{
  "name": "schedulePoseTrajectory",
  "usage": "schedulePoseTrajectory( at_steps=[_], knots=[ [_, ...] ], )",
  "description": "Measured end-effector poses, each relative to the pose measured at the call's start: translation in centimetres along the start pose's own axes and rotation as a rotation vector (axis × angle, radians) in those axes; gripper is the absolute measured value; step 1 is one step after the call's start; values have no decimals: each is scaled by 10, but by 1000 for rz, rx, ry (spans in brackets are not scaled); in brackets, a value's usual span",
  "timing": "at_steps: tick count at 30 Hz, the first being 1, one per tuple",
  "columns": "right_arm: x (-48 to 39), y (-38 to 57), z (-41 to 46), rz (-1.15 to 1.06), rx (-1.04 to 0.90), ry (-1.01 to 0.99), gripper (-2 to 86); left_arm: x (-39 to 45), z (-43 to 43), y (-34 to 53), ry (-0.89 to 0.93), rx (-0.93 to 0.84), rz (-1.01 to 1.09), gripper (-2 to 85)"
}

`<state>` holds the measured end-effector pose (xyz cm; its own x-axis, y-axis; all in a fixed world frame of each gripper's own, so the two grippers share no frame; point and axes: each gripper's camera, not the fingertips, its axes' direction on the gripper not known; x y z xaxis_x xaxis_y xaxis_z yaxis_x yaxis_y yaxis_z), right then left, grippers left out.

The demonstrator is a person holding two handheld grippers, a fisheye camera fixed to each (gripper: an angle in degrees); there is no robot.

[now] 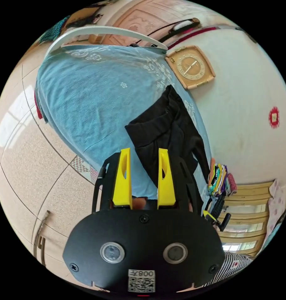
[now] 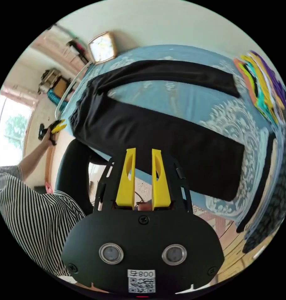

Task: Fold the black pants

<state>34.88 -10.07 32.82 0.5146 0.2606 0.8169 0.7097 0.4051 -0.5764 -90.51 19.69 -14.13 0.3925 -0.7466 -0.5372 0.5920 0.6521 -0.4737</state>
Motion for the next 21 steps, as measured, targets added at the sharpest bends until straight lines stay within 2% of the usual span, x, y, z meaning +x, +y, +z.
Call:
schedulePoseTrajectory(
  at_steps=[2, 5, 7, 10, 14, 19, 21],
  knots=[
    [-74, -25, 41, -215, -43, -12, 89, -13, -1, -7, 35, 2, -50, 112],
    [-140, -41, 93, -414, -150, 14, 90, -23, -5, -15, 41, 3, -78, 64],
    [-166, -42, 117, -490, -186, 118, 88, -25, -12, -17, 32, 10, -54, 43],
    [-184, -38, 128, -546, -177, 229, 76, -27, -29, -18, 89, 35, 1, 23],
    [-186, -35, 126, -575, -181, 226, 39, -24, -55, -16, 154, 82, 62, 7],
    [-191, -33, 108, -576, -153, 220, 22, -17, -76, -10, 152, 123, 115, 4],
    [-189, -29, 106, -577, -155, 197, 21, -20, -71, -10, 59, 96, 107, 7]
  ],
)
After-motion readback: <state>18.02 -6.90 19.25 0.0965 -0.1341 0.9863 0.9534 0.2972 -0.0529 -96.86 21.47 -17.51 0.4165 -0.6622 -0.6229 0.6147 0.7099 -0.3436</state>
